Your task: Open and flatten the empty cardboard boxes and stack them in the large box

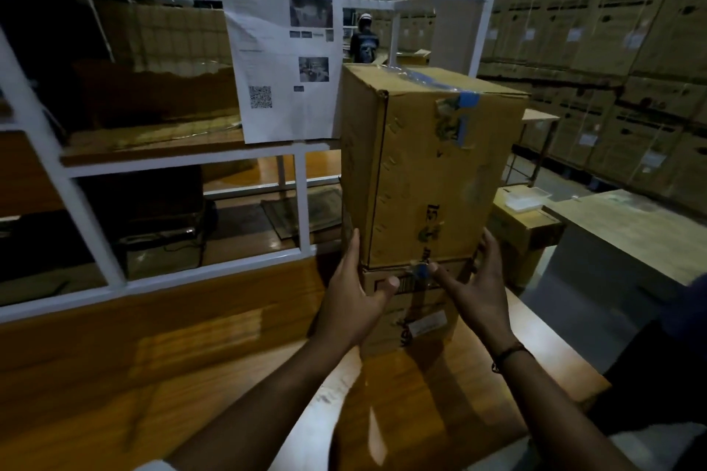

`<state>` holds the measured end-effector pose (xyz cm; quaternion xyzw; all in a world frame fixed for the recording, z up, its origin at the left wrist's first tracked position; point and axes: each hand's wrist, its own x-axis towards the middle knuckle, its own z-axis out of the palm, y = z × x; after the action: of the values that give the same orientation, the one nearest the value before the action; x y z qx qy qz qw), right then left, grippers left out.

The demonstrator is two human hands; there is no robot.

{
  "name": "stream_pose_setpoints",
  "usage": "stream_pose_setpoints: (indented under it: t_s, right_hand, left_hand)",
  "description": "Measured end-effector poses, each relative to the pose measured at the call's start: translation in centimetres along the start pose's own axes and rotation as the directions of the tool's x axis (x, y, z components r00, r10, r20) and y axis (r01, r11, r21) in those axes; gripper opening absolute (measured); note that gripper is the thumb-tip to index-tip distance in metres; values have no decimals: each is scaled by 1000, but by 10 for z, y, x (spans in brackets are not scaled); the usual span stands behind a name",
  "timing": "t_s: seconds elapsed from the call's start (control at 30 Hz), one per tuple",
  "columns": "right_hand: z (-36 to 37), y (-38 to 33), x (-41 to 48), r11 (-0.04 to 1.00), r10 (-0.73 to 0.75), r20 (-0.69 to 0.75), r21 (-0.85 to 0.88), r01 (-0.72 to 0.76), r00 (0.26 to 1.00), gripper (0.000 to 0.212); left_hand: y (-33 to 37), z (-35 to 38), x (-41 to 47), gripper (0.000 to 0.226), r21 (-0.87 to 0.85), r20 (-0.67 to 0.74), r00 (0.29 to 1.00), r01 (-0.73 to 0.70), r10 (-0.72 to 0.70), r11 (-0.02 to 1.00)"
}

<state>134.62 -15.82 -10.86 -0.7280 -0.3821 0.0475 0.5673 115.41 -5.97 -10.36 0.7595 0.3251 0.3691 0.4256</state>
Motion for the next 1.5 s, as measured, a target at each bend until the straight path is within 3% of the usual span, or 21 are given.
stream_pose_setpoints:
  t_s: [0.23,0.67,0.97,1.1,1.23,1.4,1.5]
  right_hand:
    - [14,-11,-37,997,-74,-6,-5,74,997,104]
    - [87,-77,-114,986,-157,150,77,147,976,103]
    - [150,-137,-181,976,-181,186,153,154,966,101]
    - [175,-164,-206,976,-198,149,120,181,969,98]
    - [197,-202,-219,955,-295,122,-2,297,948,98]
    - [223,-263,-237,921,-376,111,150,359,920,94]
    - [242,-288,-247,892,-404,116,267,364,907,86]
  left_hand:
    - [-4,-23,-42,100,-3,-79,997,-9,9,1000]
    - [-27,-117,-135,88,-38,-344,938,36,-46,999]
    - [-46,-213,-183,86,-33,-362,931,30,-40,999]
    - [-43,-261,-204,88,-11,-367,930,-22,16,1000]
    - [-35,-313,-216,84,140,-416,894,-117,166,983]
    - [-25,-375,-223,83,236,-538,789,-199,298,951]
    - [-20,-404,-231,83,179,-570,759,-259,314,949]
